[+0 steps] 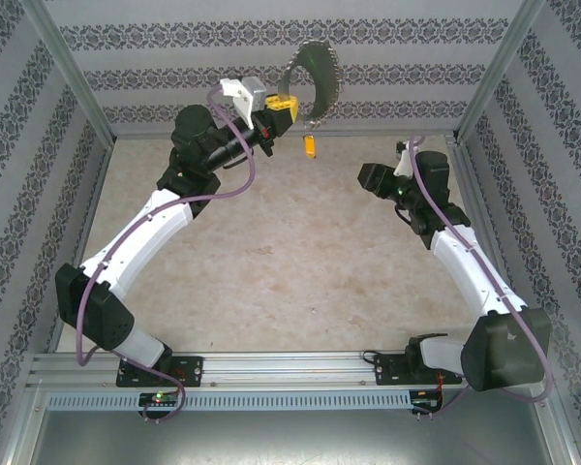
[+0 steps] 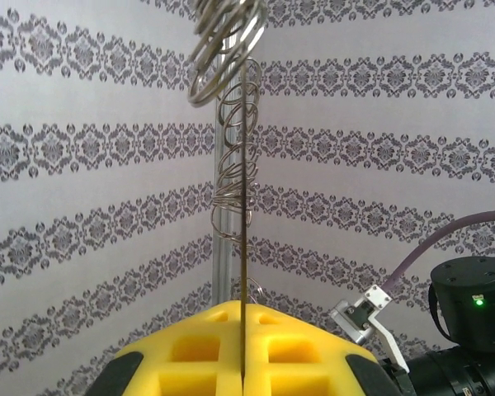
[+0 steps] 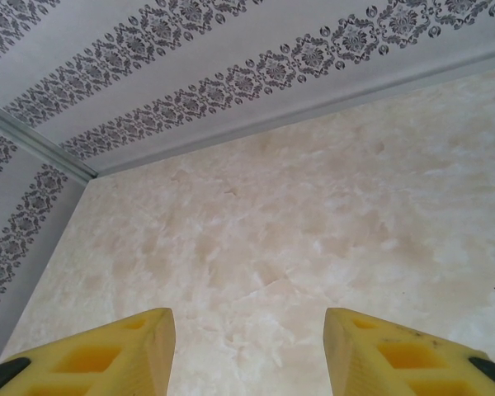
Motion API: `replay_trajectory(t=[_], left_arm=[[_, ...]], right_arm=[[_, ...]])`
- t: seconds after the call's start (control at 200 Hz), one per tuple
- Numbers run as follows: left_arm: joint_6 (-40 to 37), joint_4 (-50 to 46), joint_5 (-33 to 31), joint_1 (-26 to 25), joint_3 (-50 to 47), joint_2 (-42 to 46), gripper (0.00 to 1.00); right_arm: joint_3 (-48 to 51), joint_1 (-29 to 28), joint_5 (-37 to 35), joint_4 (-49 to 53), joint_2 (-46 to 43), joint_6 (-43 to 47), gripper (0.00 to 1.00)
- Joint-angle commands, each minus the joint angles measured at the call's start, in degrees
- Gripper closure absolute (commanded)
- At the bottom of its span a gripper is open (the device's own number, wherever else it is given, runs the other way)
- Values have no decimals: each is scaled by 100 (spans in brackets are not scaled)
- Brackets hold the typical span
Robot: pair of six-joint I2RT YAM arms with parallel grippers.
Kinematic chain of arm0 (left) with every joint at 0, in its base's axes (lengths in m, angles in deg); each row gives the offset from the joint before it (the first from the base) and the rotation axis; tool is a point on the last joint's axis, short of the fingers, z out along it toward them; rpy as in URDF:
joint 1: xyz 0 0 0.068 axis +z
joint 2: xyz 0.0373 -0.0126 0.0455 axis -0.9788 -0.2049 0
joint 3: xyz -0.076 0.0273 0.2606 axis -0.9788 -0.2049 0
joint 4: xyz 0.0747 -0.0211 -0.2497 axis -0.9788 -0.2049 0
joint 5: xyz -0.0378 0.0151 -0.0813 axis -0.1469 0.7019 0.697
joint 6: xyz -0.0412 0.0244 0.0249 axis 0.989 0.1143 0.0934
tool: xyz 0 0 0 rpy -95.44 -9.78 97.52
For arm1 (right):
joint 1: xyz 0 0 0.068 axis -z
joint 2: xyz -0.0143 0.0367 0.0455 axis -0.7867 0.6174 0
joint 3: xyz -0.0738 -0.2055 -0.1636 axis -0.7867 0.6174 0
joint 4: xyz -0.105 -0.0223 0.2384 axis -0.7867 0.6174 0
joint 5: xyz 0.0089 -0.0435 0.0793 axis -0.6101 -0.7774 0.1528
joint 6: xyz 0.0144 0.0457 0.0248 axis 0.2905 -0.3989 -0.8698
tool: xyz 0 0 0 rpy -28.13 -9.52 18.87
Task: Put the keys on the keyring
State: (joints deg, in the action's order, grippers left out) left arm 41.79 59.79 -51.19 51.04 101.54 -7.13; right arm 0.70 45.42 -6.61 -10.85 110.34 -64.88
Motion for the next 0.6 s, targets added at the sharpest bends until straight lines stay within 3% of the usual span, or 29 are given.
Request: replay_trajectory(t=[0.0,0.355,0.595], left_arm=[[-466,184,-186,-125,-100,248,100],[-1856,-166,-1292,-714,-374,380,100],[-2120,-90,-1292,-745,-485,482,100]], right_arm=[[133,83,-37,-162,11,-61,49],[275,205,-101,-73,-225,-75,49],[297,226,331,-123,-347,1,49]])
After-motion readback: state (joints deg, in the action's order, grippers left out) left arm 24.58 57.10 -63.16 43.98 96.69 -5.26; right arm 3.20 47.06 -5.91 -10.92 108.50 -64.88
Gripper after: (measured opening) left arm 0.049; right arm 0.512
